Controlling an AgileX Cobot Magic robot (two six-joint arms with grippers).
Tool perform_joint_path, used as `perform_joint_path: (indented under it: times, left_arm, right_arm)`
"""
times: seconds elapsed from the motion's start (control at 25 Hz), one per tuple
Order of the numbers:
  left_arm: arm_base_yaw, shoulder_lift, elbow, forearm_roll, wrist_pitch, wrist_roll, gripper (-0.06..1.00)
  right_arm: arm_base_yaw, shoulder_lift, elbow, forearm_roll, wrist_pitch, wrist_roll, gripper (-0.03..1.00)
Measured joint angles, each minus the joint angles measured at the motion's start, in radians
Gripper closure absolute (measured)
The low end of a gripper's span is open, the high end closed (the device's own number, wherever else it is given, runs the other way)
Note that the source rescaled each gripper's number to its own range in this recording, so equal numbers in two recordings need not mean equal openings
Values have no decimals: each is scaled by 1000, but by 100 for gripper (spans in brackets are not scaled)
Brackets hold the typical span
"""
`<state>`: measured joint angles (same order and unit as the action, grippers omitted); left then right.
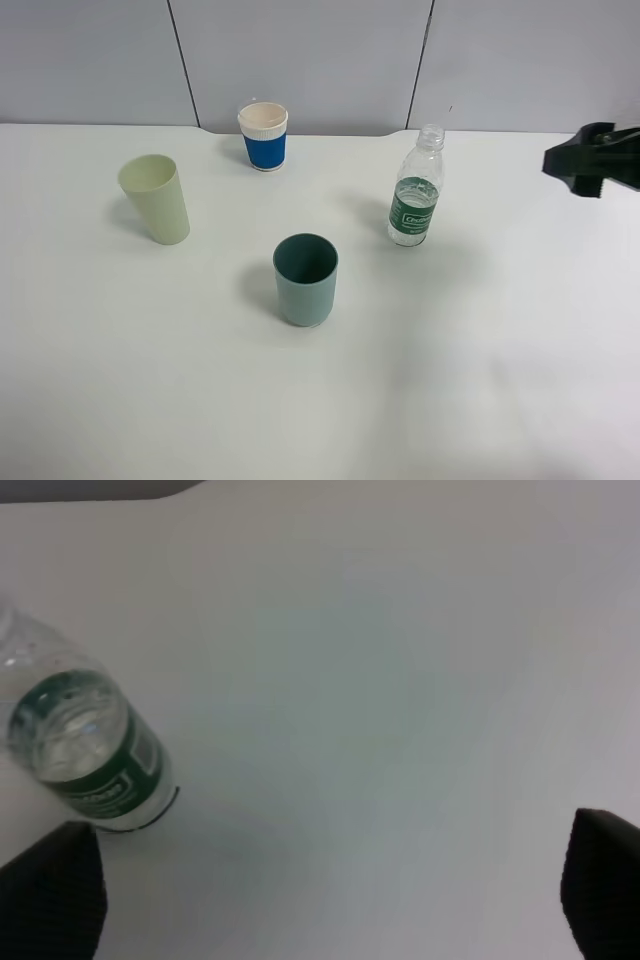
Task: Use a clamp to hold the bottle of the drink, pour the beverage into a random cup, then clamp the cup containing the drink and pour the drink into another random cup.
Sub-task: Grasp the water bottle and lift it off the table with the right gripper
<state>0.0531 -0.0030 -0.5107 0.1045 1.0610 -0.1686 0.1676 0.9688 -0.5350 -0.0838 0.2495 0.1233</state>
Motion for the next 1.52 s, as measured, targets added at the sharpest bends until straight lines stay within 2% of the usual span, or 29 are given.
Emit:
perform_joint_path:
  times: [0.2, 0.44, 0.96, 1.32, 1.52]
  left_arm:
    - [0, 0, 0, 0, 0, 0, -6]
    - [0, 0, 0, 0, 0, 0, -6]
    - [0, 0, 0, 0, 0, 0, -6]
    - [0, 0, 0, 0, 0, 0, -6]
    - [0, 0, 0, 0, 0, -1, -6]
  right_arm:
    - [82, 148, 0, -4, -79, 0, 3]
    - [108, 296, 0, -13, -155, 0, 3]
    - [110, 560, -1, -127, -408, 0, 3]
    - [110, 753, -3, -164, -578, -3, 3]
    - [110, 817, -4, -164, -703, -87, 3]
